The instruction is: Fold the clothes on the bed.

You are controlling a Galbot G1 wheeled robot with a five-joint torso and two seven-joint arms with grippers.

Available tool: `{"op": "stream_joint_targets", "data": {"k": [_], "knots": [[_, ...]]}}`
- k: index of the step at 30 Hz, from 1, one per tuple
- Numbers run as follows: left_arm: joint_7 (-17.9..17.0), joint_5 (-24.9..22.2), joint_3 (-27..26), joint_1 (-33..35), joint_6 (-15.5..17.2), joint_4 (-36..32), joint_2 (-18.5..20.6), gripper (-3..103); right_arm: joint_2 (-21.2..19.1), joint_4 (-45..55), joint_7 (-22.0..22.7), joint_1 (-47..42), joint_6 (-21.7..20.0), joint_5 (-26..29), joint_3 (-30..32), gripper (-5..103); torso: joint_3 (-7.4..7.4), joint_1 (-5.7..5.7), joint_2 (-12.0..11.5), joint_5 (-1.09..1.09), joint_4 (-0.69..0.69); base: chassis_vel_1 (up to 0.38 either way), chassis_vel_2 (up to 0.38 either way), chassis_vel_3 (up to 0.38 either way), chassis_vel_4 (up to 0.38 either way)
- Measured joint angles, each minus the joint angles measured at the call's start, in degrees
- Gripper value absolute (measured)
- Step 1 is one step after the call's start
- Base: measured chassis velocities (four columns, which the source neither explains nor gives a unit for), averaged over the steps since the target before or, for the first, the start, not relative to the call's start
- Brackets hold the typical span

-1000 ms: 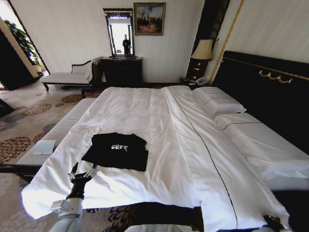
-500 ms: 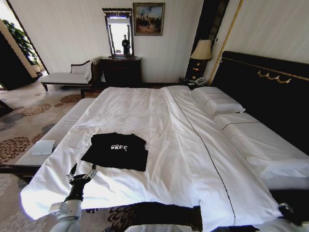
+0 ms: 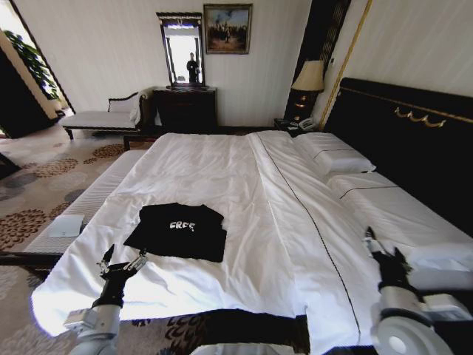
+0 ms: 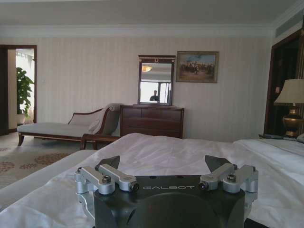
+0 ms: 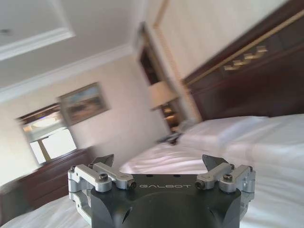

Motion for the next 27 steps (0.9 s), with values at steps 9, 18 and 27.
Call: {"op": "stream_joint_targets", "data": {"k": [9,18,27], "knots": [[0.5,-4.2,0.7,0.1,5.0,-3.2,3.3,100,2.2,-3.9,-14.6,0.6,6.7,-14.7,-6.5,100,0.0,0.0,0.0,-0.01,-0.02,0.0,0.0,0.0,0.0],[3.0,-4.3,0.3,-0.1,7.1,-6.9,4.9,100,0.2,-5.3,-17.9,0.7,9.6,-22.0,-2.7,100,0.0,0.0,0.0,0.01,-0.02,0.0,0.0,0.0,0.0],[4.5,-4.5,2.0,0.7,2.9,-7.2,3.1,100,-3.1,1.2,-10.6,-1.4,-2.1,-17.5,-1.9,100,0.0,0.0,0.0,0.0,-0.01,0.0,0.0,0.0,0.0]]}}
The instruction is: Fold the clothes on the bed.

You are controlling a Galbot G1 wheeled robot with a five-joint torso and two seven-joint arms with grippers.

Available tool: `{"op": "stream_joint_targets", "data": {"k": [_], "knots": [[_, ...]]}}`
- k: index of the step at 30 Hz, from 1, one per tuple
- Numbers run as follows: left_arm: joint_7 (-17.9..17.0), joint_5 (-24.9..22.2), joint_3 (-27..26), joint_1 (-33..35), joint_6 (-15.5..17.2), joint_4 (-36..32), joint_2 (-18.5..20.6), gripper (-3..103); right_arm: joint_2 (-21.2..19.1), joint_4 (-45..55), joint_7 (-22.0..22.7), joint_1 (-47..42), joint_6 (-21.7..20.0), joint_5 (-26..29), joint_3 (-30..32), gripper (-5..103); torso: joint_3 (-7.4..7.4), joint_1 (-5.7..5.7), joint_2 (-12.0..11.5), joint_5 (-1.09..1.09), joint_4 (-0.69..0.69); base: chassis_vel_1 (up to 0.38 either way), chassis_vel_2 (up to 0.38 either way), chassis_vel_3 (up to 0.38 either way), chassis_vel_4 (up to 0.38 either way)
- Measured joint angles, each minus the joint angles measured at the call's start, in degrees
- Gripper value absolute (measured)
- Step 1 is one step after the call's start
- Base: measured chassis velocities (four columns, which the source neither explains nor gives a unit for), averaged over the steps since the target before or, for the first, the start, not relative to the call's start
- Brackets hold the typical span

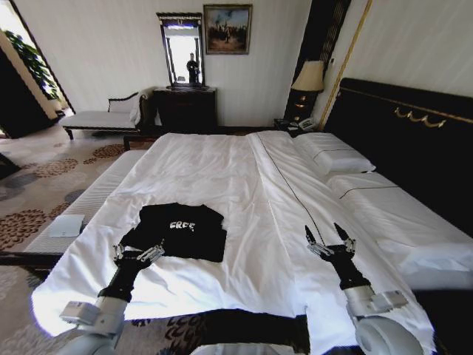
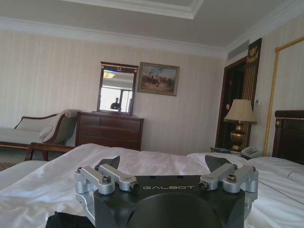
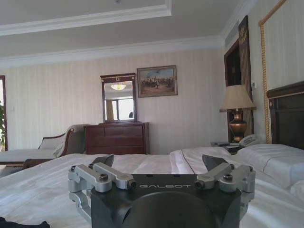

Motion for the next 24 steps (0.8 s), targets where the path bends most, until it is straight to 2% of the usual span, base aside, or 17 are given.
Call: {"op": "stream_joint_targets", "data": {"k": [9,24], "knots": [[0.3,0.4,0.5,0.4,-0.2,0.1,-0.7,100,0.5,0.5,1.1,0.3,-1.6,0.6,-0.5,100,0.0,0.0,0.0,0.0,0.0,0.0,0.0,0.0,0.0],[0.2,2.7,1.4,0.4,-0.9,1.5,-2.2,100,2.1,-0.5,0.9,0.5,0.5,0.6,-0.6,100,0.0,0.0,0.0,0.0,0.0,0.0,0.0,0.0,0.0]]}}
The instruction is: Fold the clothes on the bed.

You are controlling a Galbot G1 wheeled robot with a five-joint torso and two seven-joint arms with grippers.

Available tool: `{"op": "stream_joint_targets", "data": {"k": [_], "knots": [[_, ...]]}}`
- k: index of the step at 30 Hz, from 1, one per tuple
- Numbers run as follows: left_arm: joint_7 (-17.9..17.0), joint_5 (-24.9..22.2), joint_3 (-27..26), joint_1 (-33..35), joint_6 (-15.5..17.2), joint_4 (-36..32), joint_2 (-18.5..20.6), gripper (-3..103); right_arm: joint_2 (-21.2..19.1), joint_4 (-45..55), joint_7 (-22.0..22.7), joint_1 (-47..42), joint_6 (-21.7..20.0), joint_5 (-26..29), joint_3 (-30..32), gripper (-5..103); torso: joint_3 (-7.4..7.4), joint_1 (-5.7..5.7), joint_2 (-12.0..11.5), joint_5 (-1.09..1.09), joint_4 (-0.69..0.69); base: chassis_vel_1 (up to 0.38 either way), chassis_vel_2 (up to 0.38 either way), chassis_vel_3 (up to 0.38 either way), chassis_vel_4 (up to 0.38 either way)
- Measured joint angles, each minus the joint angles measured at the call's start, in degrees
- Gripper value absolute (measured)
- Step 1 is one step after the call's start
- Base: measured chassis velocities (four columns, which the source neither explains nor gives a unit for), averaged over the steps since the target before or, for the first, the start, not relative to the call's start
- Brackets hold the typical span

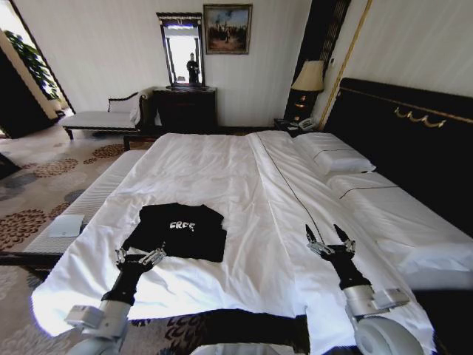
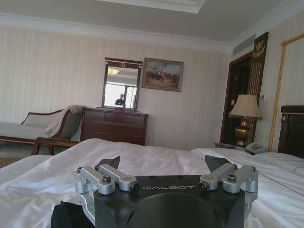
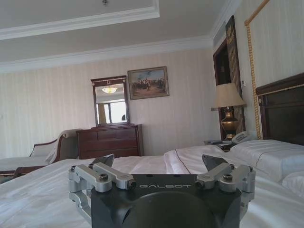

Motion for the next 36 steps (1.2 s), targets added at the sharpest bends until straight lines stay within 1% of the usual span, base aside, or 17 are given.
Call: {"op": "stream_joint_targets", "data": {"k": [7,11,18,23,26,27,29,32,36], "knots": [[0.0,0.4,0.1,0.3,-0.9,0.4,-0.5,100,0.1,-0.2,0.0,0.3,0.1,0.0,-0.1,100,0.0,0.0,0.0,0.0,0.0,0.0,0.0,0.0,0.0],[0.5,1.6,0.3,0.8,-2.2,1.2,-0.5,100,-0.1,-0.4,0.0,0.7,0.1,0.3,0.2,100,0.0,0.0,0.0,0.0,0.0,0.0,0.0,0.0,0.0],[0.6,0.2,-0.4,0.4,-2.2,1.5,0.3,100,-0.2,-0.5,0.1,0.6,0.1,0.4,0.6,100,0.0,0.0,0.0,0.0,0.0,0.0,0.0,0.0,0.0],[0.6,-1.4,-2.3,-0.8,-1.9,2.7,2.5,100,-0.1,-0.8,0.1,0.4,0.2,0.4,1.0,100,0.0,0.0,0.0,0.0,0.0,0.0,0.0,0.0,0.0],[0.6,-2.8,-4.6,-1.9,-2.1,4.5,6.0,100,-1.2,-1.1,0.1,0.1,0.3,0.4,2.0,100,0.0,0.0,0.0,-0.01,-0.01,0.0,0.0,0.0,0.0],[0.6,-2.8,-4.6,-1.9,-2.1,4.5,6.0,100,-1.2,-1.1,0.1,0.1,0.3,0.4,2.0,100,0.0,0.0,0.0,-0.01,-0.01,0.0,0.0,0.0,0.0],[0.6,-4.1,-6.5,-2.3,-2.1,5.3,7.8,100,-2.3,-1.5,0.0,0.0,0.6,0.5,2.9,100,0.0,0.0,0.0,-0.01,-0.01,0.0,0.0,0.0,0.0],[0.6,-5.1,-7.5,-2.3,-2.0,5.3,8.5,100,-3.1,-1.6,0.0,-0.1,0.8,0.9,3.6,100,0.0,0.0,0.0,-0.01,0.0,0.0,0.0,0.0,0.0],[0.6,-5.2,-7.3,-1.9,-1.9,4.5,8.1,100,-3.1,-1.6,0.0,-0.2,0.8,1.0,3.7,100,0.0,0.0,0.0,0.0,0.0,0.0,0.0,0.0,0.0]]}}
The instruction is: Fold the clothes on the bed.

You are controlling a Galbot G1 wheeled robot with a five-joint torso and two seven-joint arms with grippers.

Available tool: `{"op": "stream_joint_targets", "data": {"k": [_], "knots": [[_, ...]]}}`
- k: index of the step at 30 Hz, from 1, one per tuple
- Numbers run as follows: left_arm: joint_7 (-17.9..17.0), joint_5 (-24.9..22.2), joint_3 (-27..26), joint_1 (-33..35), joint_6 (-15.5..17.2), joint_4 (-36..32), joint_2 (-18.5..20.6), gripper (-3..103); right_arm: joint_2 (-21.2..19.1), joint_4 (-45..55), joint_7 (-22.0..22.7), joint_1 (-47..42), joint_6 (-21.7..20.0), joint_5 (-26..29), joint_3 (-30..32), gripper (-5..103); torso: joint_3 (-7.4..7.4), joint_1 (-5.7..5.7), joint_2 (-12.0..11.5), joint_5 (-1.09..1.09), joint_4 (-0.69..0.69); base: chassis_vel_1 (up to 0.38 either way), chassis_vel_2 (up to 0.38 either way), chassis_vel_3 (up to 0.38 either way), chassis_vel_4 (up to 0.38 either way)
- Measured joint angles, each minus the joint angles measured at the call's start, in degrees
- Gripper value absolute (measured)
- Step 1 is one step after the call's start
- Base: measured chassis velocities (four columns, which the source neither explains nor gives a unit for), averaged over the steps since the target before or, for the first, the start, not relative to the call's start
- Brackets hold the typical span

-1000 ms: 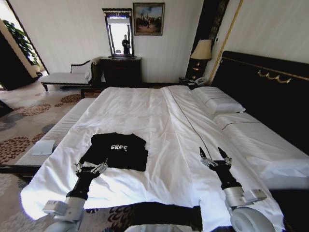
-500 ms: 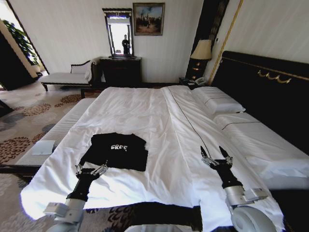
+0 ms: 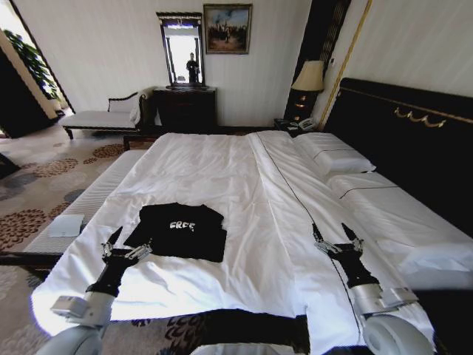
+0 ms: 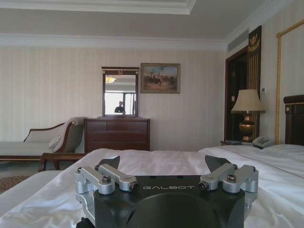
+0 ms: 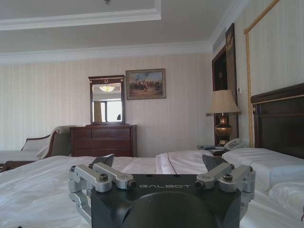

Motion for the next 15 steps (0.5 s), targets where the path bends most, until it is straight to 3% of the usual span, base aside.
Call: {"op": "stream_joint_targets", "data": {"k": [15], "knots": [[0.1,1.9,2.2,2.2,-0.9,-2.3,-2.2,100,2.7,0.6,-0.2,-0.4,0.4,-1.2,-0.8,100,0.0,0.0,0.0,0.0,0.0,0.0,0.0,0.0,0.0]]}}
